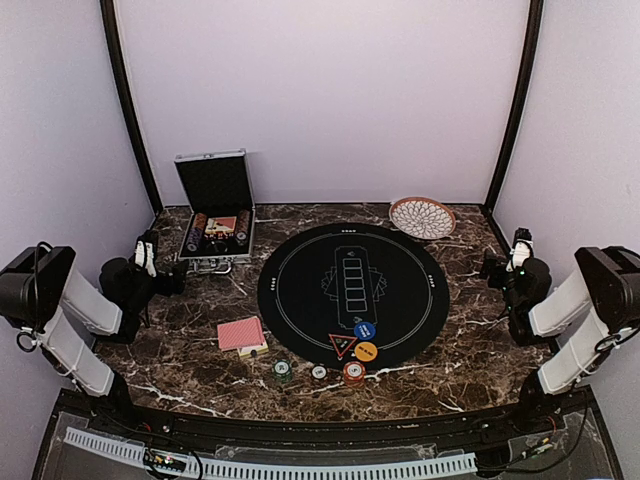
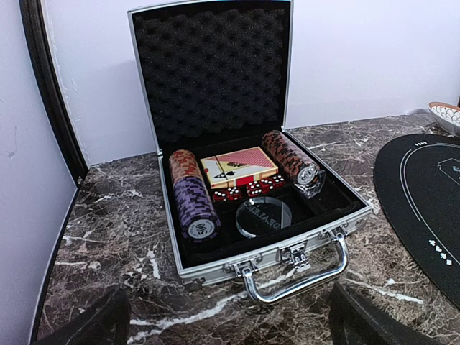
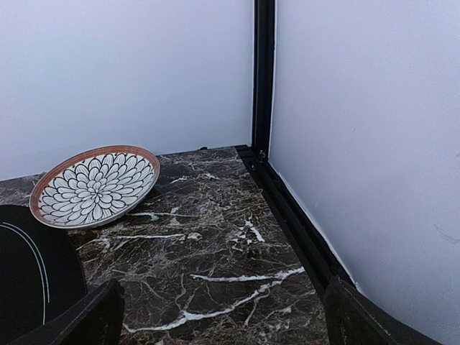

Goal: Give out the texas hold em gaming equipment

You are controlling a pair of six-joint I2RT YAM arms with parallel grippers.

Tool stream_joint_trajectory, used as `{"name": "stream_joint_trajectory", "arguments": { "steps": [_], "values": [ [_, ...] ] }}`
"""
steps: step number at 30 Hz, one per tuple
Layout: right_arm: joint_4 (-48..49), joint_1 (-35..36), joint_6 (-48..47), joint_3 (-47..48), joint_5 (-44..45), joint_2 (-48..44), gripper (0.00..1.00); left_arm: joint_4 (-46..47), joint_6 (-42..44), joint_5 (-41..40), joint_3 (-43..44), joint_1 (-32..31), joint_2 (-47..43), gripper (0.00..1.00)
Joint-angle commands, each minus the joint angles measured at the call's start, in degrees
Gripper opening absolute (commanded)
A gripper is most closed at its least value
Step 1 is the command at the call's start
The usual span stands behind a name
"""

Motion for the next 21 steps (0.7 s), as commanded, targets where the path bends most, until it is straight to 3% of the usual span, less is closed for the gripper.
{"name": "stream_joint_trajectory", "arguments": {
  "steps": [1,11,14,16,21],
  "values": [
    [2.7,-0.2,-0.1,0.7,-0.3,0.0,0.99,1.9,-0.3,0.2,0.2,0.5,-0.1,0.99],
    [2.0,-0.2,0.8,1.2,0.4,-0.6,0.99,1.7,-0.3,0.4,0.4,0.4,-0.1,0.99],
    [-12.8,-0.2,2.9,6.8,6.2,-6.1,0.99,0.7,-0.1,0.7,0.9,0.5,-1.7,0.99],
    [-24.0,-0.2,3.1,12.5,6.8,-9.0,0.99,-7.7,-0.2,0.6,3.3,0.5,-4.4,0.99],
    [-37.2,-0.2,9.2,19.5,5.6,-14.5,0.99,-24.4,0.4,1.5,10.4,0.5,-8.6,0.99]
  ]
}}
